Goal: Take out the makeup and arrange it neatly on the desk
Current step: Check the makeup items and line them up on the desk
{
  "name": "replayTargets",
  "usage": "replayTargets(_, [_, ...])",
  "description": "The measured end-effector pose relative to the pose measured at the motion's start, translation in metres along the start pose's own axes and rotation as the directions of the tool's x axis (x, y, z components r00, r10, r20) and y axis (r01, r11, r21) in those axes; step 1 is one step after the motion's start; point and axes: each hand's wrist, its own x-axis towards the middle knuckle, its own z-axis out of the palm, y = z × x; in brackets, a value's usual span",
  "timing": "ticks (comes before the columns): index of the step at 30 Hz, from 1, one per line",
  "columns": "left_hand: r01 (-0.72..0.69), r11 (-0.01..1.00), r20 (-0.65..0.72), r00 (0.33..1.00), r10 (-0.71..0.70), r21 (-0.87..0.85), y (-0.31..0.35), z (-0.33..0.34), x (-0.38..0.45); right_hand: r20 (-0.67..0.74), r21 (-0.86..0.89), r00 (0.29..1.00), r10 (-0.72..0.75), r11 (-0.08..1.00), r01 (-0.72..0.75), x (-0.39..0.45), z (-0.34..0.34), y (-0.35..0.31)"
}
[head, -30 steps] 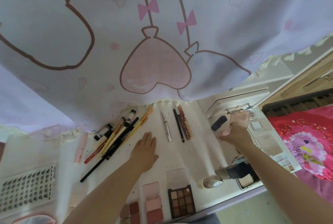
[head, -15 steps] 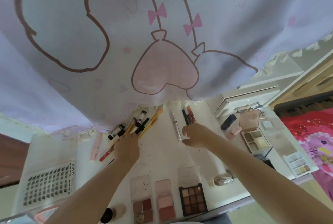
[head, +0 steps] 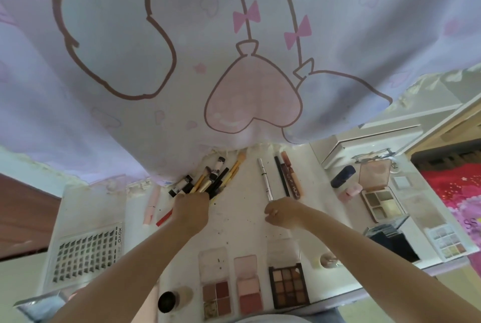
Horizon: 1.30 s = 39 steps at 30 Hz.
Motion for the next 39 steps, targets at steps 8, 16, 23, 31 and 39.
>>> replayTargets(8, [-0.349,0.922,-0.263,0.917,0.300,-0.166,0.031,-0.055,-0.022,-0.369,0.806,0.927,0.061,0.518,0.287,-0.036,-0.026,-0.022])
replayTargets(16, [-0.463,0.713,-0.345,0.883,0.318,-0.527,0.038,-0.087,-0.036,-0.579,0.774,0.809,0.100,0.380,0.507,-0.065,-0.047,-0.021])
replayTargets(23, [-0.302,0.393,-0.111,0.891,0.440,-0.869,0.025,-0.117,-0.045,-0.656,0.686,0.755,0.003,0.420,0.595,-0.087,-0.048,-0.025])
replayTargets(31, [0.063,0.294,0.192,0.880,0.434,-0.954,-0.047,-0.109,-0.045,-0.740,0.673,0.587,0.329,0.388,0.630,-0.129,-0.099,0.034])
replayTargets(39, [-0.014,0.238,0.102,0.878,0.469,-0.971,-0.005,-0.117,-0.046,-0.629,0.709,0.777,0.036,0.438,0.553,-0.095,-0.064,-0.019])
